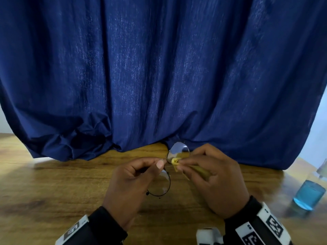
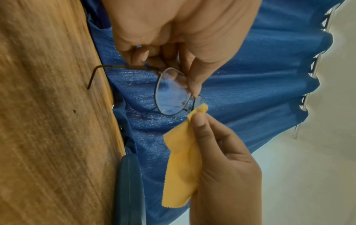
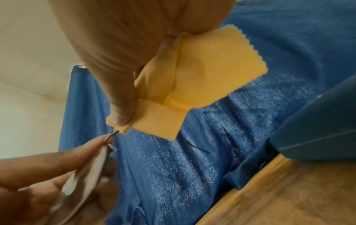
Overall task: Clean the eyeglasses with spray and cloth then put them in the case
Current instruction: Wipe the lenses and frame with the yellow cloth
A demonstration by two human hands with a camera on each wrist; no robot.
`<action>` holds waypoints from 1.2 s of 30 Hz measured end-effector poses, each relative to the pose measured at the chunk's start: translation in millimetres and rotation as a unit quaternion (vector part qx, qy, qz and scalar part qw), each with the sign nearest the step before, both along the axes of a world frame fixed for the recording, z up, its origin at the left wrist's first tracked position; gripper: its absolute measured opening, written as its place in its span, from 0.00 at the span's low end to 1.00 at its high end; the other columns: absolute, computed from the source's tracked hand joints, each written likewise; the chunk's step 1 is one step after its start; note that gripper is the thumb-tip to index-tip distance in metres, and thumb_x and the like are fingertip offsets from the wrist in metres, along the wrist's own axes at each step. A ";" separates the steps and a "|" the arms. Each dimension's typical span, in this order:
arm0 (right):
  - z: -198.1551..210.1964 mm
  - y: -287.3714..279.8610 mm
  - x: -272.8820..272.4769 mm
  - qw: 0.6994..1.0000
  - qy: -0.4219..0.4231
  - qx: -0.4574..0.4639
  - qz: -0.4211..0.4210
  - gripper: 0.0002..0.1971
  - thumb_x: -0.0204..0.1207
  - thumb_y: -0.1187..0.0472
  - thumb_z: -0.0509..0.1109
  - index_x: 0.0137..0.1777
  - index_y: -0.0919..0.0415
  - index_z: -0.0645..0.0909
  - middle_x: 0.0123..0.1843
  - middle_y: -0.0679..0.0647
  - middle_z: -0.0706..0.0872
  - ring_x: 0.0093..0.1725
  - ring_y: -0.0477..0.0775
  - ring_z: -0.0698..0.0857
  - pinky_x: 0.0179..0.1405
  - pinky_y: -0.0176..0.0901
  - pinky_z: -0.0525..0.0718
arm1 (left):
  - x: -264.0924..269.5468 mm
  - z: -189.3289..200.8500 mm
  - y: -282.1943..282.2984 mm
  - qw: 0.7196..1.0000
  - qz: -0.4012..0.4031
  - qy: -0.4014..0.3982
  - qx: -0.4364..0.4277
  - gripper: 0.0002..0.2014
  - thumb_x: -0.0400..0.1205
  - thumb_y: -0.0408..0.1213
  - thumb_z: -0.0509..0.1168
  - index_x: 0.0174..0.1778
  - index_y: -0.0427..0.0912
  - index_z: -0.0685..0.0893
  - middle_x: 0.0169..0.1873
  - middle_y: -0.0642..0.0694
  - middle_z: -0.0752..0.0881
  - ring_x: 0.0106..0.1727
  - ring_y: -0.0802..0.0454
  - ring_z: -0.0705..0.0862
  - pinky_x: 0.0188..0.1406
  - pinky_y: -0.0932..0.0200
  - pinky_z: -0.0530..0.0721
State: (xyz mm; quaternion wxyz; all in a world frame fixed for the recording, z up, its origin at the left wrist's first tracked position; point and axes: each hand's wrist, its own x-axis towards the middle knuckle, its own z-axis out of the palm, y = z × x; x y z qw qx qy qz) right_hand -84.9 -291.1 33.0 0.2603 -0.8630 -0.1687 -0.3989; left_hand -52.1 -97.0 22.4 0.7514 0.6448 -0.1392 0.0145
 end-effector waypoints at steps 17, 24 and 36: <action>-4.8 4.5 0.6 0.999 -0.037 0.010 -0.017 0.06 0.74 0.51 0.80 0.48 0.49 0.93 0.44 0.42 0.86 0.41 0.41 0.86 0.36 0.39 0.85 | 0.1 -2.6 0.4 0.997 0.013 -0.044 0.057 0.05 0.76 0.41 0.75 0.43 0.48 0.96 0.46 0.55 0.96 0.52 0.63 0.91 0.55 0.63 0.84; -1.7 -12.0 5.0 0.996 -0.002 0.035 -0.088 0.06 0.76 0.47 0.76 0.46 0.45 0.91 0.44 0.39 0.85 0.41 0.39 0.84 0.38 0.32 0.81 | 4.3 -1.5 2.7 0.999 0.017 -0.026 0.015 0.08 0.73 0.41 0.74 0.43 0.45 0.96 0.45 0.49 0.96 0.52 0.57 0.93 0.56 0.61 0.84; 0.5 3.5 -3.3 0.997 -0.043 0.037 -0.045 0.09 0.77 0.46 0.75 0.46 0.49 0.92 0.44 0.40 0.86 0.39 0.40 0.84 0.34 0.37 0.83 | 1.5 -4.7 0.3 0.998 -0.005 -0.052 0.031 0.10 0.71 0.43 0.74 0.45 0.46 0.96 0.46 0.50 0.96 0.53 0.57 0.93 0.54 0.62 0.86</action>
